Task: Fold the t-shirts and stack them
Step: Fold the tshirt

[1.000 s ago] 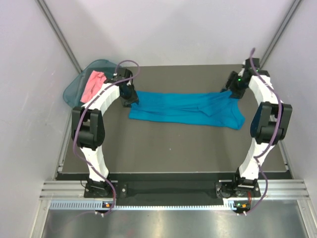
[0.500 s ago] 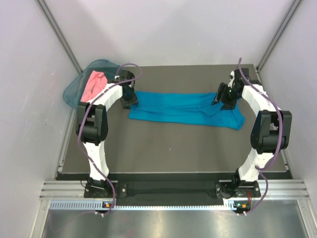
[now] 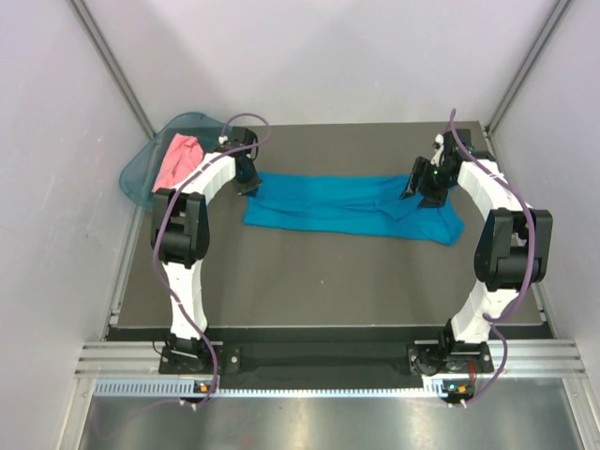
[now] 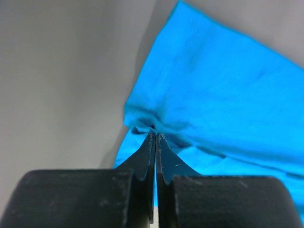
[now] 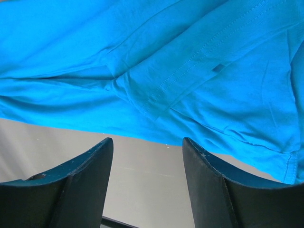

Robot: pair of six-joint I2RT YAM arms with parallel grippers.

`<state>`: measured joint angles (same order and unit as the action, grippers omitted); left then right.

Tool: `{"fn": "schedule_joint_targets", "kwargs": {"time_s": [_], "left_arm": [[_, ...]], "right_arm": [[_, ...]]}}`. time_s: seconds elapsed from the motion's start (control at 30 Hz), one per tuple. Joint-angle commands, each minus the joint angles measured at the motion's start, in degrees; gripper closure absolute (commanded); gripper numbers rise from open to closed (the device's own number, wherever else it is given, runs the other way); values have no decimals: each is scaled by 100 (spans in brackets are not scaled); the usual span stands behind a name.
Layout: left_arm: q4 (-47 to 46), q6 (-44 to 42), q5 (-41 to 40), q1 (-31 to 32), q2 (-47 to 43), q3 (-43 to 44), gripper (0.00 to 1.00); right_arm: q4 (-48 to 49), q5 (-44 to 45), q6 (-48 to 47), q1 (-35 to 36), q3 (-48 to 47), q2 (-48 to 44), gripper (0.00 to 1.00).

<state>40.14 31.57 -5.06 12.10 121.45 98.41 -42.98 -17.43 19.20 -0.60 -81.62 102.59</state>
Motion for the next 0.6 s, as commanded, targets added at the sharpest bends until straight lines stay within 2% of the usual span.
{"fn": "schedule_joint_targets", "kwargs": {"time_s": [0.0,0.23,0.27,0.3,0.33,0.4,0.47,0.57], "left_arm": [[-366,112,-425,-23,-113,257,100],[-648,235,-470,-32,422,704,100],[-630,261,-443,-49,502,784,96],[-517,288,-443,-58,572,994,89],[-377,340,-582,-58,651,1118,69],[-226,358,-663,-50,609,1102,44],[-200,323,-715,-41,372,926,36],[-199,297,-786,-32,-190,295,34]], "right_arm": [[-44,73,-110,-10,-99,-125,39],[-166,38,-66,-10,-117,-116,39],[-193,47,-66,-10,-126,-116,39],[-202,64,-83,-10,-108,-125,39],[-219,82,-92,-10,-82,-142,39],[-211,117,-109,-10,14,-169,39],[-158,108,-101,-19,103,-186,39],[-18,73,-66,-10,278,-239,39]]}}
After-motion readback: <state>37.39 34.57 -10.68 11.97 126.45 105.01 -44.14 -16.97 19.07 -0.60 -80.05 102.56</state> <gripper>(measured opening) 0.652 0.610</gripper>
